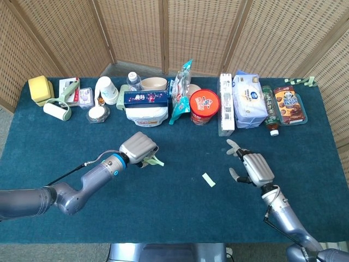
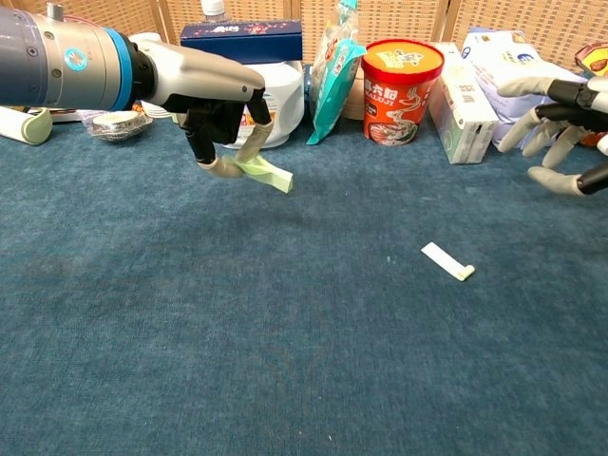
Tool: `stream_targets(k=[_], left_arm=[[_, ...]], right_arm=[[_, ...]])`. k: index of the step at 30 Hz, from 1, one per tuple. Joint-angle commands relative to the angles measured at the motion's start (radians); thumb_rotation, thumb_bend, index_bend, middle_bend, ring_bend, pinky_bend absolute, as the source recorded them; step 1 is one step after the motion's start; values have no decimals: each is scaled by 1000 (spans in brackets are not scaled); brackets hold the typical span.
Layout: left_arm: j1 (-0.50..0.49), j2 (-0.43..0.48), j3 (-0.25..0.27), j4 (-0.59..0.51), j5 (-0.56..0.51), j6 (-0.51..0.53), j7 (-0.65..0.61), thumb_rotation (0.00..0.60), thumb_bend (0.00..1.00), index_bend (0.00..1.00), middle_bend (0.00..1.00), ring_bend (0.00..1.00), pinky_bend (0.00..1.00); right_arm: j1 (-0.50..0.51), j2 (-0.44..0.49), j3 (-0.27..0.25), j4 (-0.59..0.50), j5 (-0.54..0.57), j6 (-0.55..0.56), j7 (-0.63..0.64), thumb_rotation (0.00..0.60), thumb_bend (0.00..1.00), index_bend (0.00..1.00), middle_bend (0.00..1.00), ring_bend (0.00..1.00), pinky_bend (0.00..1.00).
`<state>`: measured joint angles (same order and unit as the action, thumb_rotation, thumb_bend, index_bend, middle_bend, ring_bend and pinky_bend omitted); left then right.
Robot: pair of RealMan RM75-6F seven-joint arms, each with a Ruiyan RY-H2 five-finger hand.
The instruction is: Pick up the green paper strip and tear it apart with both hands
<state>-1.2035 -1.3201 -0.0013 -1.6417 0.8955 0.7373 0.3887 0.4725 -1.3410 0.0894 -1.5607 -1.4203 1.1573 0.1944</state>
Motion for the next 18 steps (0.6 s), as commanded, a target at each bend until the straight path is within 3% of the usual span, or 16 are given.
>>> stream_targets(k=[1, 3, 9, 14, 18], left_arm=[[7, -8, -4, 2, 2, 20, 18, 480, 367, 440, 830, 800, 990], [12, -9, -7, 0, 1, 29, 26, 421, 349, 378, 725, 707, 941], [28, -2, -11, -10, 10, 53, 41, 359, 334, 308, 524, 532, 764], [85, 50, -5, -70, 47, 125, 28, 328, 321, 280, 437, 437, 682], [169, 127, 8, -157, 96, 224, -2, 321, 318, 278, 431, 423, 655]], right_arm=[[-3, 2, 3, -3, -1, 3, 4, 600, 452, 10, 334, 317, 368], [-5, 4, 4, -4, -2, 5, 5, 600, 452, 14, 334, 320, 368], [-10, 9, 11, -9, -3, 13, 6, 600, 452, 16, 337, 326, 368], [-18, 23, 17, -15, 3, 21, -3, 600, 452, 17, 337, 326, 368], [-31, 37, 19, -21, 12, 36, -42, 600, 452, 24, 337, 310, 354]])
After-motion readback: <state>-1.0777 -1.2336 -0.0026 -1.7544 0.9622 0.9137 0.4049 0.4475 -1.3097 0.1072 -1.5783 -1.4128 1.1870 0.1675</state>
